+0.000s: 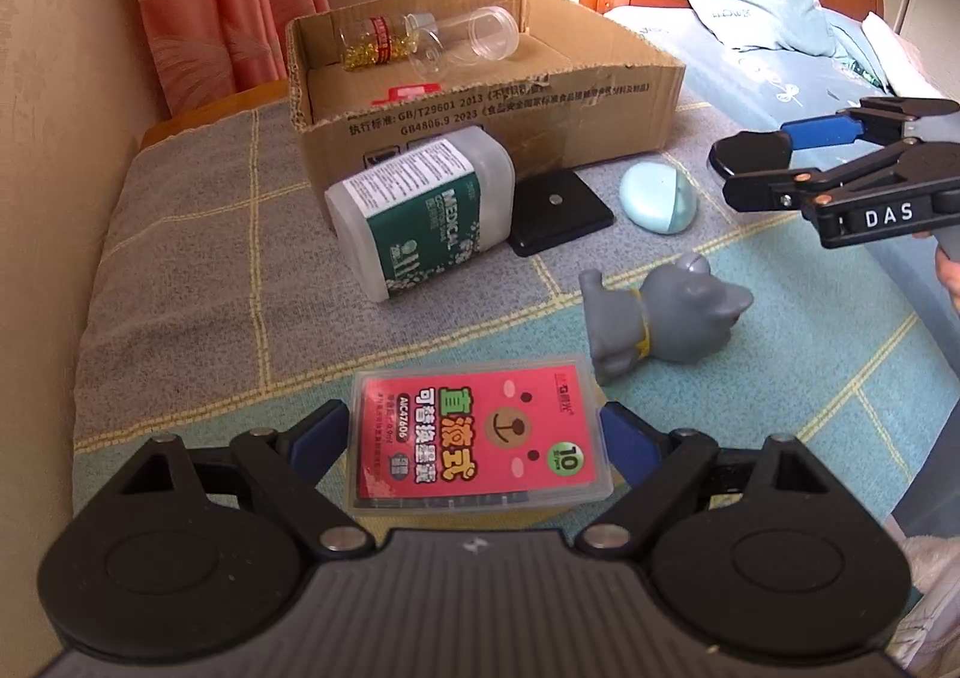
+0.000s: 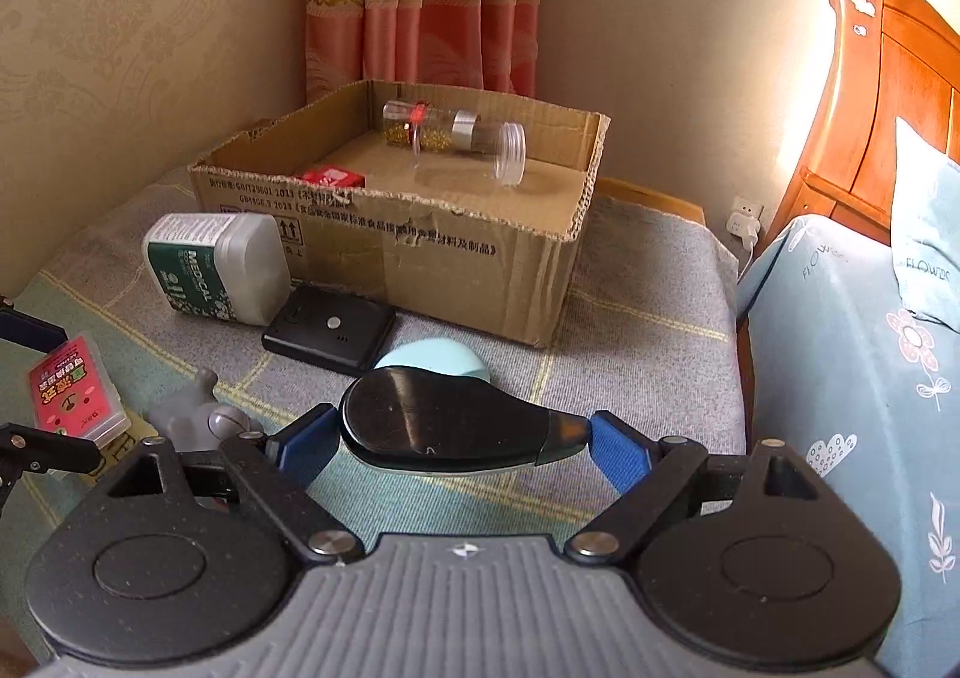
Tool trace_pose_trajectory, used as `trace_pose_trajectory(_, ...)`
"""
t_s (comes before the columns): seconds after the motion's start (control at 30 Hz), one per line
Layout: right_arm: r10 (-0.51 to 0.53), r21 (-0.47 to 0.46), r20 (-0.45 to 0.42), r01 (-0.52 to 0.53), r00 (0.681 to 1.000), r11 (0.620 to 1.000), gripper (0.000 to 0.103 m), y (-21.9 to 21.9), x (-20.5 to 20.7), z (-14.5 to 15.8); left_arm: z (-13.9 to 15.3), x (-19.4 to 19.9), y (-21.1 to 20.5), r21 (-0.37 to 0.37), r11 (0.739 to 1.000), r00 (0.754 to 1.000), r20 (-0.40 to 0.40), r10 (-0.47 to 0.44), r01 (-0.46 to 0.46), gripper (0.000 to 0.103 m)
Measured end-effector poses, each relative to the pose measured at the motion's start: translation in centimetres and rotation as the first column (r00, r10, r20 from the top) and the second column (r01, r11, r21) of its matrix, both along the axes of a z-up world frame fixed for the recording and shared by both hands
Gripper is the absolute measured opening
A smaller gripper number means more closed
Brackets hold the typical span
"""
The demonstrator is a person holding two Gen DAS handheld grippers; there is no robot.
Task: Organize rigid objects
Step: 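Carry the card box and black clip into the box and open both grippers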
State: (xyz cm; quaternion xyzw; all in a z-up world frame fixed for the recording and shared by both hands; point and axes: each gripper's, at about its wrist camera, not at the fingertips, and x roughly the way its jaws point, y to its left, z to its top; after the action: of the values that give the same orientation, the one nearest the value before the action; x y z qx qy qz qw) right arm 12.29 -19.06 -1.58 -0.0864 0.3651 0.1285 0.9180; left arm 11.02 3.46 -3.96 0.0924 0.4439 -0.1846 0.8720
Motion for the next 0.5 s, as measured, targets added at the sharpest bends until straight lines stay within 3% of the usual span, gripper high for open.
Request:
trace_pose_trajectory(0.23, 0.030, 0.061, 0.065, -0.034, 0.997, 0.998, 0.092, 0.8, 5.4, 3.9, 4.9, 3.2, -0.4, -0.004, 1.000, 0.995, 0.099, -0.019, 0.019, 0.089)
trace_pose_trajectory(0.5, 0.052, 0.056, 0.006, -0.052, 0.999, 0.997, 0.094, 2.3, 13.1, 2.9, 7.8, 10.7, -2.0, 0.045, 0.999, 0.987, 0.160, -0.008, 0.001, 0.089)
